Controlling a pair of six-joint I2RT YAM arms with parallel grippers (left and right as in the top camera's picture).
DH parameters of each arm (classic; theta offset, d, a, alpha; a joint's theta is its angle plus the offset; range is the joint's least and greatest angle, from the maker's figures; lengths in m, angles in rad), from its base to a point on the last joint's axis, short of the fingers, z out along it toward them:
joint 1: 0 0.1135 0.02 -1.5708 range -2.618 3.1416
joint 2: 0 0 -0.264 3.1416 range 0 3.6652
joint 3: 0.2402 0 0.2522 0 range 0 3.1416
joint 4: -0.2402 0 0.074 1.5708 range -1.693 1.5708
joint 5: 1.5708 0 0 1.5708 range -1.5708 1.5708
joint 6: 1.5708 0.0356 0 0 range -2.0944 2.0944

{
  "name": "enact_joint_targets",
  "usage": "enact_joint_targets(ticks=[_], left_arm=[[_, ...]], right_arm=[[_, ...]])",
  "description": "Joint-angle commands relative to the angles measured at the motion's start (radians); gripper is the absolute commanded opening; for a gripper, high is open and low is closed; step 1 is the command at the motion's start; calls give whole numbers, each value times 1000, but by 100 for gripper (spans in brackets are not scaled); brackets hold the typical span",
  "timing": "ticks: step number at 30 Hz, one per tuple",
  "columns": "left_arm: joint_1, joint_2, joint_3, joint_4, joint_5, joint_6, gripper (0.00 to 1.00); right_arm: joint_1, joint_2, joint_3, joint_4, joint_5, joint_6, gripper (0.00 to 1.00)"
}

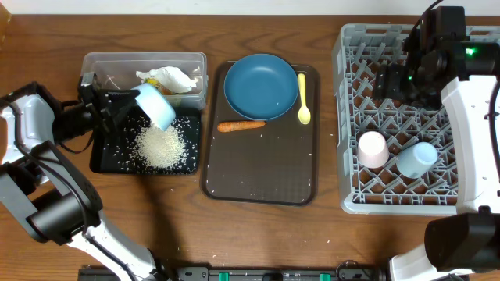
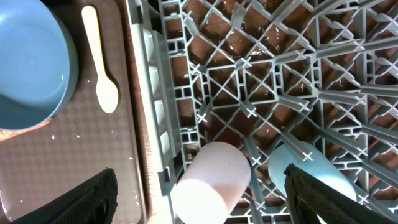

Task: Sort waste into correct bins and load items into the dishwasher rack
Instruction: 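Tilt the bowl to pour the rice onto the black tray, then return the empty bowl to the dark tray and release it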

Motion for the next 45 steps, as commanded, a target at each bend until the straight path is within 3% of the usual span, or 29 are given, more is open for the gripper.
enact_joint_targets(ticks=[1, 3, 13, 16, 28, 32, 37, 45], left_arm=[[6, -10, 2, -18, 18, 29, 6], [2, -15, 2, -81, 28, 48, 6], [15, -19, 2, -72, -66, 113, 6], [10, -21, 2, -151, -34, 142, 6], [16, -21, 3, -123, -30, 188, 6], [8, -26, 3, -231, 28, 192, 6], [6, -44, 3, -225, 27, 201, 6], [-107, -103, 8, -224, -66, 373, 6]], right_arm=[[-2, -10, -3, -1, 0, -18, 84], [-2, -10, -3, -5, 0, -19, 84], [-2, -10, -3, -4, 0, -26, 84], [-2, -10, -3, -4, 0, -26, 84], [-2, -10, -3, -8, 0, -33, 84], [-2, -10, -3, -13, 0, -33, 84], [-2, -10, -3, -23, 0, -33, 84], [-2, -10, -3, -18, 0, -33, 84]])
